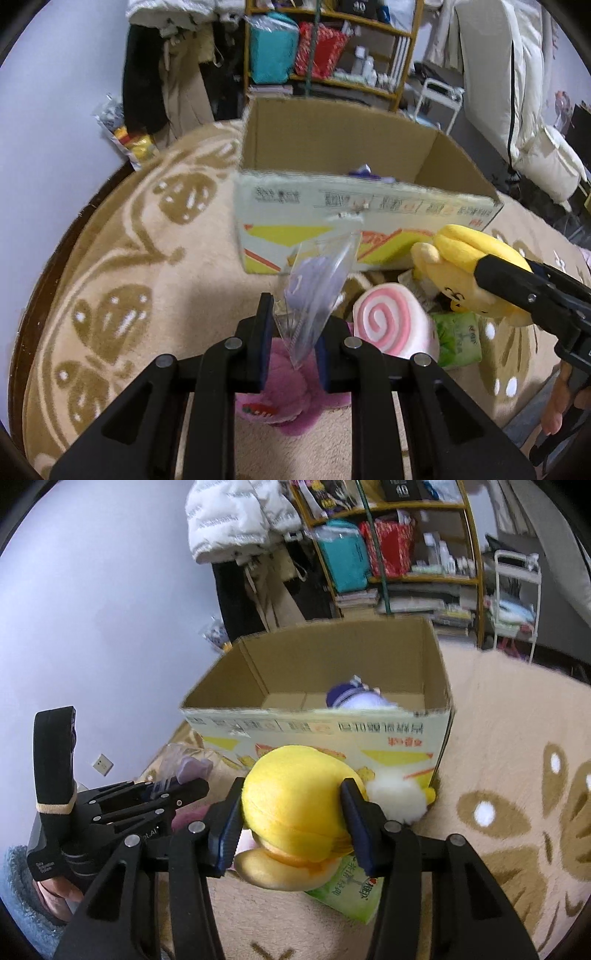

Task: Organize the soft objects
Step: 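Lift the yellow plush with the right tool while the left tool carries the bag over the box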

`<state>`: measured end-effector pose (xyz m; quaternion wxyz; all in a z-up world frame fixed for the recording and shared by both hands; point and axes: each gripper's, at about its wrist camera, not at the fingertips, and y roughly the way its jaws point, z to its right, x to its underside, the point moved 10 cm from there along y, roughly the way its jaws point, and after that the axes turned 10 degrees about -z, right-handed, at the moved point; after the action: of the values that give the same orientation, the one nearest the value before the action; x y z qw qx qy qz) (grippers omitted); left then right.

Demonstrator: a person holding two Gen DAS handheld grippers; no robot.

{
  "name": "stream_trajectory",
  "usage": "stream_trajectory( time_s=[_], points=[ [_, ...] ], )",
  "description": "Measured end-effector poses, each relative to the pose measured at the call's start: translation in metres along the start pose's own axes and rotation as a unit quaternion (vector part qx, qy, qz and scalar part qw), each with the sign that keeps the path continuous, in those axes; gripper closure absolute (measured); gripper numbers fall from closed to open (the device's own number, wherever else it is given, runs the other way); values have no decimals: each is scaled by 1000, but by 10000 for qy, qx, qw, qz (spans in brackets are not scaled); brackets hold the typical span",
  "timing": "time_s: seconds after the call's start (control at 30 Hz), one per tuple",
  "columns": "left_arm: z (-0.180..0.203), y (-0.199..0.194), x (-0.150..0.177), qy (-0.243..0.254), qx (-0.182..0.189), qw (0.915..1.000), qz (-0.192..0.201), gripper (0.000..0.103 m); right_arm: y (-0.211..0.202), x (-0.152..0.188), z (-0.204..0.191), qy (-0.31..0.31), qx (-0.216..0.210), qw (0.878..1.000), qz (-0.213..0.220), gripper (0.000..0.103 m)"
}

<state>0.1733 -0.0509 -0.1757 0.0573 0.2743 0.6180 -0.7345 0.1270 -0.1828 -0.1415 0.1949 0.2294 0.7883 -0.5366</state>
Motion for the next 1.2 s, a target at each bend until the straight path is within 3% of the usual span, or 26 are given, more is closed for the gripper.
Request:
stream_trajectory(
  time_s=[0.37,0.6,1.0,1.2],
  points=[
    [-4,-53,-9,-159,-292,9959,836,84,-55,-18,-7,-95,138,9954,948,49],
    [0,-82,-21,-137,-392,9886,1446,84,-83,-36,0,16,189,9885,1498,49],
    [8,-101,-53,-43,-268,9791,2014,84,-88,-64,5,-40,222,9831,1817,49],
    [16,-95,-68,90,-177,9785,2051,84,-81,-74,8,-62,224,9820,1873,49]
  ],
)
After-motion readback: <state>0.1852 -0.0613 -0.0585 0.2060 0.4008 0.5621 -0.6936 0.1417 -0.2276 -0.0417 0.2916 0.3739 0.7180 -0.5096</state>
